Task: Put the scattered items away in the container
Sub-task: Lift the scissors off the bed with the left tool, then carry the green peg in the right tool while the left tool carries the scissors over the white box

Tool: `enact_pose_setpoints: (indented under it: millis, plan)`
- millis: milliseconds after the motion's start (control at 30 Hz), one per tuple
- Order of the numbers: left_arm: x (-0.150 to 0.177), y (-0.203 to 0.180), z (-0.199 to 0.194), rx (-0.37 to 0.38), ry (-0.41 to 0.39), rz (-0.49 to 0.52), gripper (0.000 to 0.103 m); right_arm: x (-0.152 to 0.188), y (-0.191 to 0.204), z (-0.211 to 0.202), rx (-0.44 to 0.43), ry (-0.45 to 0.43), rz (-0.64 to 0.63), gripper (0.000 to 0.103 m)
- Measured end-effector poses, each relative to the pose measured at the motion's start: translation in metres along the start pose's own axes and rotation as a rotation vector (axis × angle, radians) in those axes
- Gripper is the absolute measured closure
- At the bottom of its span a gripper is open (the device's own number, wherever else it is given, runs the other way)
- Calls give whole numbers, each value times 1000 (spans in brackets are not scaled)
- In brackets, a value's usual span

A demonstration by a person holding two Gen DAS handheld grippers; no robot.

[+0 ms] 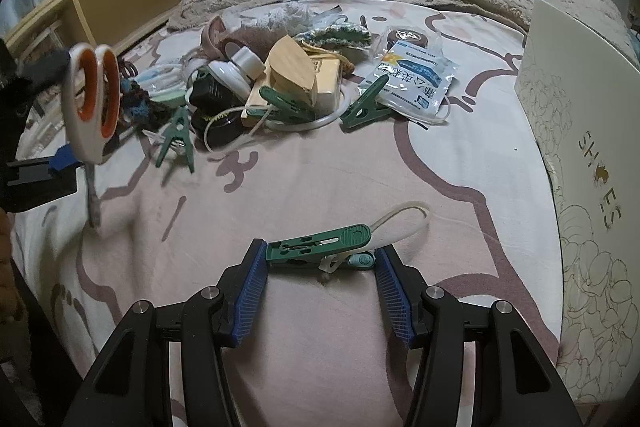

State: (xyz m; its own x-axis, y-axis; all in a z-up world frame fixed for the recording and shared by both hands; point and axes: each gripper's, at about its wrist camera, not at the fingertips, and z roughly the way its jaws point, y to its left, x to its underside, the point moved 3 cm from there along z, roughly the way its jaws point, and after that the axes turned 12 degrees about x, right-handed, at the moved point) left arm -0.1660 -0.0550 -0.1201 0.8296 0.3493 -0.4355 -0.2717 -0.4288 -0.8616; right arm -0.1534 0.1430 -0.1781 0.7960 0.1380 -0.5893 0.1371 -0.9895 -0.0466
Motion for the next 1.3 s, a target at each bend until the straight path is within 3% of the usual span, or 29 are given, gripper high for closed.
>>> enact_pose_setpoints:
  millis: [167, 467, 867, 1100, 1300]
  plan:
    - [3, -3, 0, -134, 0, 111, 39, -2, 2, -4, -9, -16, -4, 48]
    - [9, -5, 10, -301, 9, 244, 39, -7, 1, -14, -16, -51, 7, 48]
    - [11, -10, 7, -432, -17, 326, 39, -12, 0, -29, -21, -100, 17, 48]
    - [14, -17, 9, -528, -36, 428, 39, -15, -5, -37, -34, -132, 41, 48]
    - [14, -21, 10, -555, -45, 469, 39, -21, -8, -51, -56, -174, 50, 48]
